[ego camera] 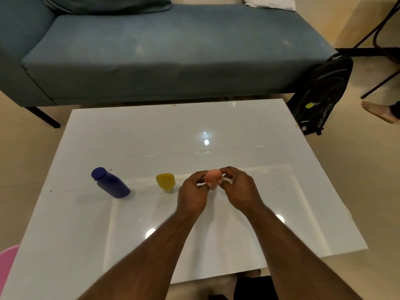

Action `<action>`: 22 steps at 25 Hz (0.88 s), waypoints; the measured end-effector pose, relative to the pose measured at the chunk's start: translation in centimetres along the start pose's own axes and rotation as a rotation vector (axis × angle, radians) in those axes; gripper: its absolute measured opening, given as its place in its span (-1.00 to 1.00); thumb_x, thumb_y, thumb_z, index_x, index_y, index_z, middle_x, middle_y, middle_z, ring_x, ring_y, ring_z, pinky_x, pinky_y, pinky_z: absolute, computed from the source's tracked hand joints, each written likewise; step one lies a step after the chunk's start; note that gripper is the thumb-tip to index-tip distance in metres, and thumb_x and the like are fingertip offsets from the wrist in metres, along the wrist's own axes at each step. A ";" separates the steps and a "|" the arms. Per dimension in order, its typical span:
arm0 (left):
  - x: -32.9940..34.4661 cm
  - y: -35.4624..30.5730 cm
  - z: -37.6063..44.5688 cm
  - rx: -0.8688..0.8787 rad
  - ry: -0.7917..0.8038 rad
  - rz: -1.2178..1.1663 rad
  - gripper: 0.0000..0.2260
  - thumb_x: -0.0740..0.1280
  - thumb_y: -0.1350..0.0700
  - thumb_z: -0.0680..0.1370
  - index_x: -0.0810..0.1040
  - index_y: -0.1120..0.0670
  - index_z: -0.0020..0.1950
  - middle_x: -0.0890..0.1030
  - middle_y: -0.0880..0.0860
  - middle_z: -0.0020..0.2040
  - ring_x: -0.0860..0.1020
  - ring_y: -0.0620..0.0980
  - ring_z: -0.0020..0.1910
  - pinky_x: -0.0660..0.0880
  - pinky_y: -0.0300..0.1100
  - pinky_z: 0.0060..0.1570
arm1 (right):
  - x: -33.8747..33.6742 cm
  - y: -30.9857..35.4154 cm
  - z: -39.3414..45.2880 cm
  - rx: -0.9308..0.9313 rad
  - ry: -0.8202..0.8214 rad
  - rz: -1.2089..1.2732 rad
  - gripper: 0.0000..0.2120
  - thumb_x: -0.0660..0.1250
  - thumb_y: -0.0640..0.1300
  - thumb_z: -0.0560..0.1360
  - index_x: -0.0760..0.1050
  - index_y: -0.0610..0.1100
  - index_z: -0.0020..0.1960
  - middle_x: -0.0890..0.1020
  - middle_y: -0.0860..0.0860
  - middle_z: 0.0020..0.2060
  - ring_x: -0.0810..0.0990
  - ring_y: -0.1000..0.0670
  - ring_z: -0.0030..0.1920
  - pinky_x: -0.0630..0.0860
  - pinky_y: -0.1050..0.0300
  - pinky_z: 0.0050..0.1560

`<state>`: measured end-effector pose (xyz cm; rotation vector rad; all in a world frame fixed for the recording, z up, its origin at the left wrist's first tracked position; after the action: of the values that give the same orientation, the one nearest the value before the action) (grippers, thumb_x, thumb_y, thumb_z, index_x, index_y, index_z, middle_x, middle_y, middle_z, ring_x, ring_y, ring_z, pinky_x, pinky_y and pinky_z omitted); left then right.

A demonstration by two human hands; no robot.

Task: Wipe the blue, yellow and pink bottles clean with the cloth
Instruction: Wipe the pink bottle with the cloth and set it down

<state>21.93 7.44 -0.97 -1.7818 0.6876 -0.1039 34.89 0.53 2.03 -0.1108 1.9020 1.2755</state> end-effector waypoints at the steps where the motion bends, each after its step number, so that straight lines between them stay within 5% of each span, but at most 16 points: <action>1: 0.2 0.1 0.4 0.000 -0.003 0.009 -0.74 0.41 0.15 0.53 0.64 -0.07 0.20 0.70 -0.10 0.07 0.64 -0.04 0.05 0.59 0.05 0.15 | 0.0 -0.2 0.3 -0.001 0.001 -0.002 -0.82 0.38 -0.17 0.47 0.57 0.01 0.05 0.65 0.09 -0.07 0.56 0.12 -0.05 0.41 0.27 -0.08; 18: 1.3 0.2 1.5 0.010 0.003 0.079 -0.75 0.40 0.12 0.56 0.60 -0.06 0.23 0.66 -0.07 0.11 0.62 0.02 0.07 0.57 0.05 0.19 | 0.3 -1.7 1.7 0.006 -0.010 -0.056 -0.77 0.38 -0.18 0.47 0.55 -0.01 0.11 0.64 0.06 0.01 0.52 0.10 -0.01 0.37 0.26 -0.02; 22: 1.3 0.5 1.5 -0.049 0.027 0.100 -0.62 0.40 0.18 0.56 0.50 0.00 0.37 0.62 0.03 0.24 0.60 0.09 0.17 0.53 0.08 0.26 | 0.1 -1.7 1.5 0.034 -0.009 -0.059 -0.75 0.38 -0.16 0.47 0.54 -0.01 0.14 0.63 0.06 0.03 0.50 0.13 -0.04 0.36 0.27 -0.02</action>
<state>23.42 8.03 -2.26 -1.7925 0.8034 -0.0443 36.56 0.97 0.51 -0.1424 1.8982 1.2021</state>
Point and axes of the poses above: each hand's wrist, its own z-axis towards the middle knuckle, its own x-axis out of the palm, y = z × x, the point moved 5 cm from there along z, towards the middle knuckle
